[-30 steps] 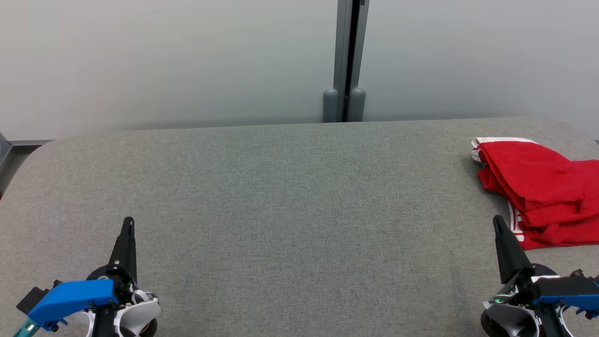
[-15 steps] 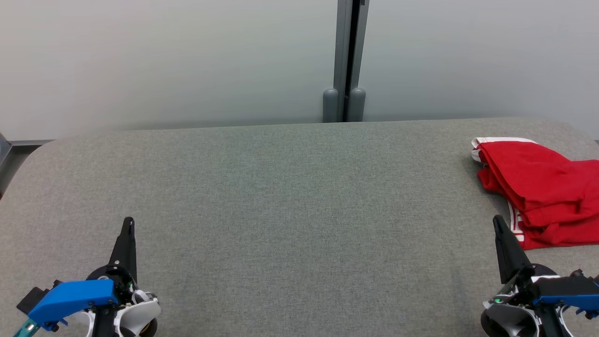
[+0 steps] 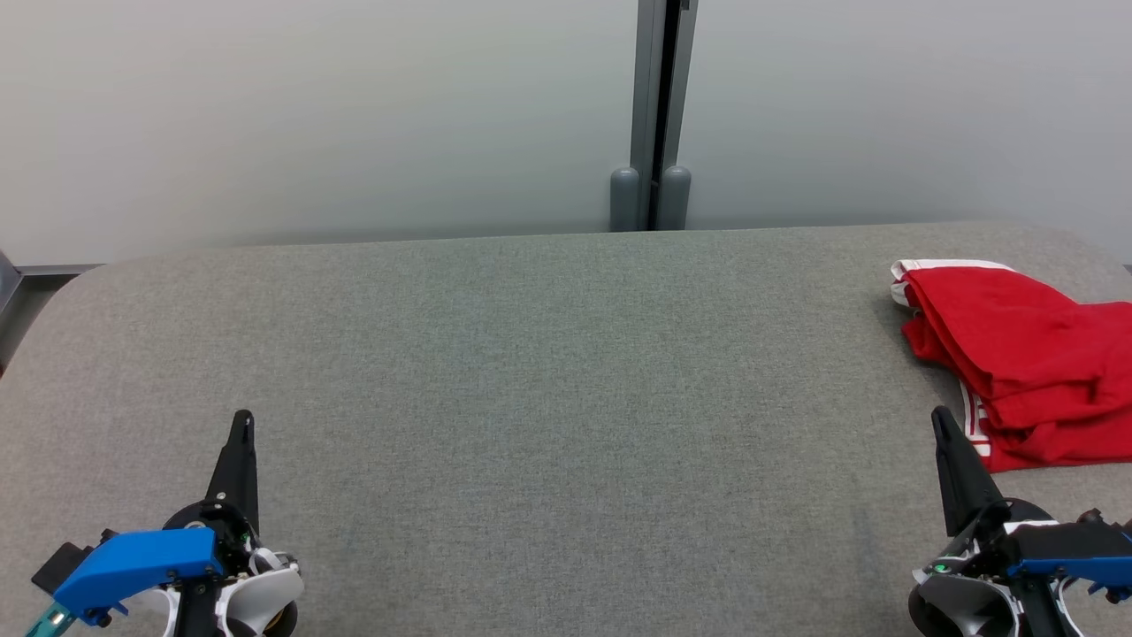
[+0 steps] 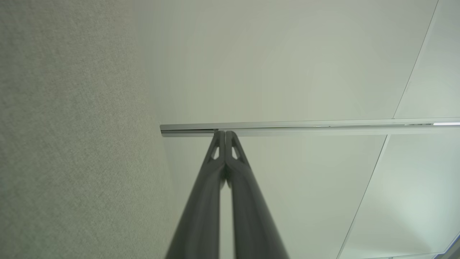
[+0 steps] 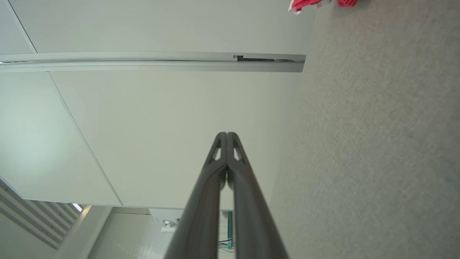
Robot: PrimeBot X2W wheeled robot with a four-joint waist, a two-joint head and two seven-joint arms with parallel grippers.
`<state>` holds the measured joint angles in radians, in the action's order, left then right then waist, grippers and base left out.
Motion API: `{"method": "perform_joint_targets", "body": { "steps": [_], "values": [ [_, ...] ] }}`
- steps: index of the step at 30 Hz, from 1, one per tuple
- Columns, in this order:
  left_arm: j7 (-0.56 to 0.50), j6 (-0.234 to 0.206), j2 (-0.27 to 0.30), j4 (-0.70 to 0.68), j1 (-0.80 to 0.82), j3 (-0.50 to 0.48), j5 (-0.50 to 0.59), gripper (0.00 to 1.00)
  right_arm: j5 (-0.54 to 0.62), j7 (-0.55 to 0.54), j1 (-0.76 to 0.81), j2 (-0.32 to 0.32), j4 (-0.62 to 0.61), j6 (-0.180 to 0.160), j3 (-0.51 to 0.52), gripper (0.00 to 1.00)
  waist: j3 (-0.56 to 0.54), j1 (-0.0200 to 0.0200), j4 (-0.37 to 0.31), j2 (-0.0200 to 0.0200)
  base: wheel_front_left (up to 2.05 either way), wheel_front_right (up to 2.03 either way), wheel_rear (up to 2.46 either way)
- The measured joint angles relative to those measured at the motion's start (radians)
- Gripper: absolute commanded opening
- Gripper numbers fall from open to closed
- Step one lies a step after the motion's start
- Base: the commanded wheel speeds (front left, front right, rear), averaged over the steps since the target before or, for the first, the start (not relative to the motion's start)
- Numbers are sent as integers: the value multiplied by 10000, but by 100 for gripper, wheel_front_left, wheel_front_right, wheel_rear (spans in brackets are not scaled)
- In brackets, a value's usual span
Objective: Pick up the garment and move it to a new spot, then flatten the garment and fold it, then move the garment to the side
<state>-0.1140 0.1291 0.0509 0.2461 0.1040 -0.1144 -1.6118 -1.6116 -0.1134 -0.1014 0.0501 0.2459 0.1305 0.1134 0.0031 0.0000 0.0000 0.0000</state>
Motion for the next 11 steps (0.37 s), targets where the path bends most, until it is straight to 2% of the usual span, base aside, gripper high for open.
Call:
{"method": "perform_joint_targets", "body": {
  "steps": [11],
  "values": [
    [0,0,0,0,0,0,0,0,0,0,-1,0,0,0,0,0,0,0,0,0,0,0,0]
  ]
}}
